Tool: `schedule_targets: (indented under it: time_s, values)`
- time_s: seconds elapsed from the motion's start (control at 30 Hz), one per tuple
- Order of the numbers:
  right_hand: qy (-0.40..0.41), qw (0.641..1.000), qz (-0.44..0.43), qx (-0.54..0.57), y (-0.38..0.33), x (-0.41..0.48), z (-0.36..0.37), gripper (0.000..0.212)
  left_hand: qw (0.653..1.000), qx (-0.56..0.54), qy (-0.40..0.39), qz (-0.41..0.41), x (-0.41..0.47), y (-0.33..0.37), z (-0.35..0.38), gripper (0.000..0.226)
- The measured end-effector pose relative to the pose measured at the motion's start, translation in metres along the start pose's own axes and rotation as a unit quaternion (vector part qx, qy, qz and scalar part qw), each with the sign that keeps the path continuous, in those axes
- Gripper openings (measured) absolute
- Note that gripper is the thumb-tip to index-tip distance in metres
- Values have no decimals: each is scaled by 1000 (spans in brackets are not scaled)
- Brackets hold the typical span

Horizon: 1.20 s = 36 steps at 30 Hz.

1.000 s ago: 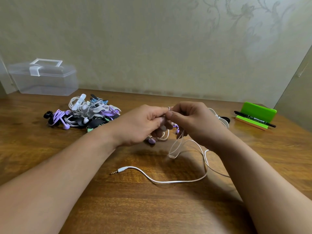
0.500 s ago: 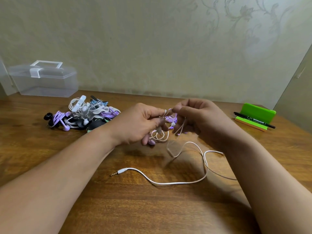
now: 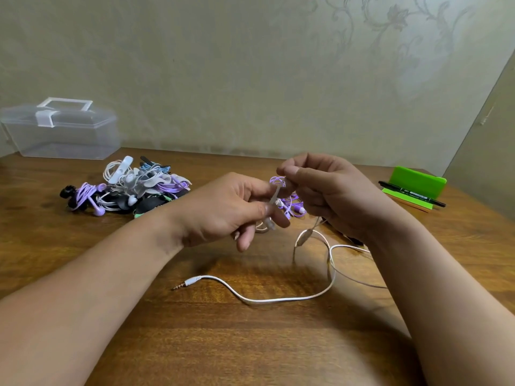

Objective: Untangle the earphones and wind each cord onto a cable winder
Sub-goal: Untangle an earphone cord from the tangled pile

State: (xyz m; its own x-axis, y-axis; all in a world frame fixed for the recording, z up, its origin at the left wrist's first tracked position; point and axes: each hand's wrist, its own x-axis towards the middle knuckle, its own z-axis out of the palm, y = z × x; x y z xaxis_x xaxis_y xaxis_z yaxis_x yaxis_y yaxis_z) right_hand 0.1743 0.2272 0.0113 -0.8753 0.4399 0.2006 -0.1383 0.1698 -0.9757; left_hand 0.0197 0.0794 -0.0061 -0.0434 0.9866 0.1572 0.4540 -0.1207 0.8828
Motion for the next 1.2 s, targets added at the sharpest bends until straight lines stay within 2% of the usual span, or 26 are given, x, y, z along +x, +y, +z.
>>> schedule_targets:
  time_s: [0.1, 0.2, 0.37, 0.47, 0.63, 0.73, 0.83, 0.9, 1.03, 1.2]
  values:
    - [12, 1000, -4, -28, 0, 0, -2, 9, 1000, -16, 23, -2, 1, -3, -3, 30]
    - [-2, 1000, -2, -27, 2, 0, -2, 10, 996, -43, 79, -15, 3, -10, -6, 37]
    - [-30, 999, 19, -37, 5, 3, -4, 14, 958, -194, 208, -21, 8, -9, -20, 37]
    - [-13, 995, 38, -89, 11, 5, -4, 13, 942, -240, 233, -24, 7, -10, -27, 40]
    - [4, 987, 53, -154, 17, 6, 1, 13, 968, -162, 191, -19, 6, -9, -16, 57]
    - [-11, 982, 31, -188, 20, 5, 9, 13, 970, -122, 208, -12, 9, -12, -14, 58]
    - [-2, 973, 2, -230, 19, 5, 13, 12, 975, 28, 218, -12, 7, -16, -11, 62]
    - [30, 969, -16, -246, 17, 5, 13, 13, 977, 109, 180, -20, 3, -14, -7, 64]
    - [83, 956, -61, -276, 16, 5, 8, 7, 986, 136, 86, -37, -4, -1, 0, 52]
    - [68, 964, -96, -240, 12, 3, 8, 7, 991, 107, 62, -46, -4, 3, -7, 29]
